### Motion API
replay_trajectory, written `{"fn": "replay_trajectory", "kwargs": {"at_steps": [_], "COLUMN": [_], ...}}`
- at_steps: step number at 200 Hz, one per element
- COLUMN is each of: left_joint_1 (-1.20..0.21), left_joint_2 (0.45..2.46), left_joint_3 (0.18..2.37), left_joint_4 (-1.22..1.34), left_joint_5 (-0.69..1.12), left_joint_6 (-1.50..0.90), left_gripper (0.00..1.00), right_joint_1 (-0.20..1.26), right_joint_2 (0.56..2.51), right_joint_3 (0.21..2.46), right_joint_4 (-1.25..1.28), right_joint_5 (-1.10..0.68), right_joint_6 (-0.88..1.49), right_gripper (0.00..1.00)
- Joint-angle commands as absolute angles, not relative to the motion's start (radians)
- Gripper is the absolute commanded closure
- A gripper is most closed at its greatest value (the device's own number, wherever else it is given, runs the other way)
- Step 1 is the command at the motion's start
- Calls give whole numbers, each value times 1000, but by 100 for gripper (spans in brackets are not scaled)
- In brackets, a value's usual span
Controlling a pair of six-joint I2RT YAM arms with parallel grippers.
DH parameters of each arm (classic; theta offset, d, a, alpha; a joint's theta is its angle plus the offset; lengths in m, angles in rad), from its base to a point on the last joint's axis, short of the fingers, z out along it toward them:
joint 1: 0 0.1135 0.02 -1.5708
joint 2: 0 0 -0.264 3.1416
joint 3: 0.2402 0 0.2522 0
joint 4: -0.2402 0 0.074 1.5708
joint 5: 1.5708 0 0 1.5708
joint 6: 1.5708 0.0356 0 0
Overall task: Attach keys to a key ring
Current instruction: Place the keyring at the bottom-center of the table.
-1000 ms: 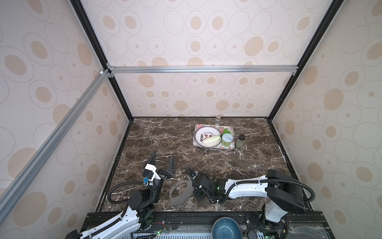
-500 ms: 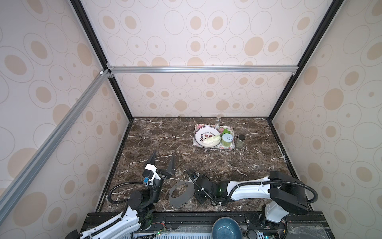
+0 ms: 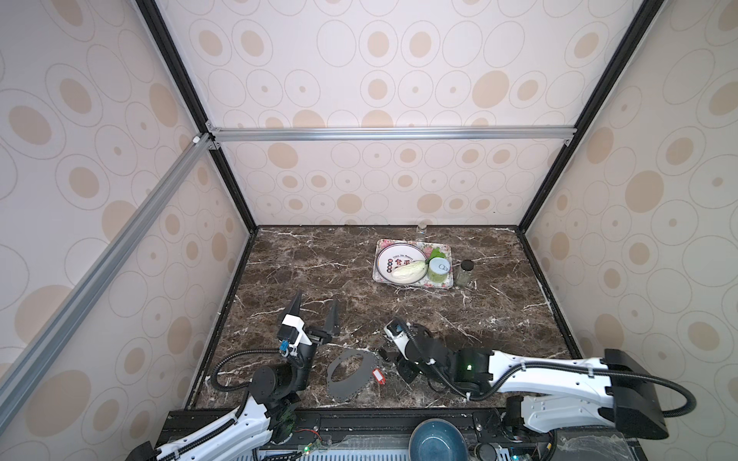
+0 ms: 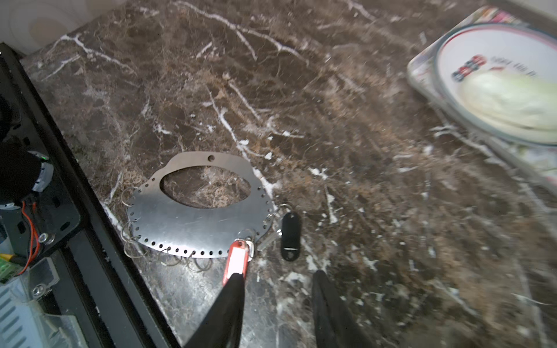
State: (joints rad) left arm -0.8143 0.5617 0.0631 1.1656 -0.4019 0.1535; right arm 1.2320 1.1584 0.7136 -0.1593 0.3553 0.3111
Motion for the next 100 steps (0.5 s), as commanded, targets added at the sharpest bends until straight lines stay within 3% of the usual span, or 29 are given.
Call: {"fn": "replay_trajectory", "kwargs": {"at_steps": [1, 26, 57, 100], "left_joint_1": [-804, -798, -779, -637], "left_joint_2": [578, 601, 654, 812], "left_joint_3": [103, 126, 169, 238], "left_joint_4": [1154, 1124, 1067, 996], "left_joint_5": [-429, -432, -433, -408], "left_joint_6": [165, 173, 164, 21], "left_gripper": [10, 9, 0, 0], "right_joint_1": [1180, 1072, 907, 683], "right_joint_2": [1015, 791, 541, 369], "right_joint_3": [664, 568, 429, 280], "right_joint_4": [-264, -261, -204, -109], "right_joint_5": [519, 594, 654, 664], "right_joint_6": [236, 199, 98, 13], "right_gripper": [59, 54, 45, 39]}}
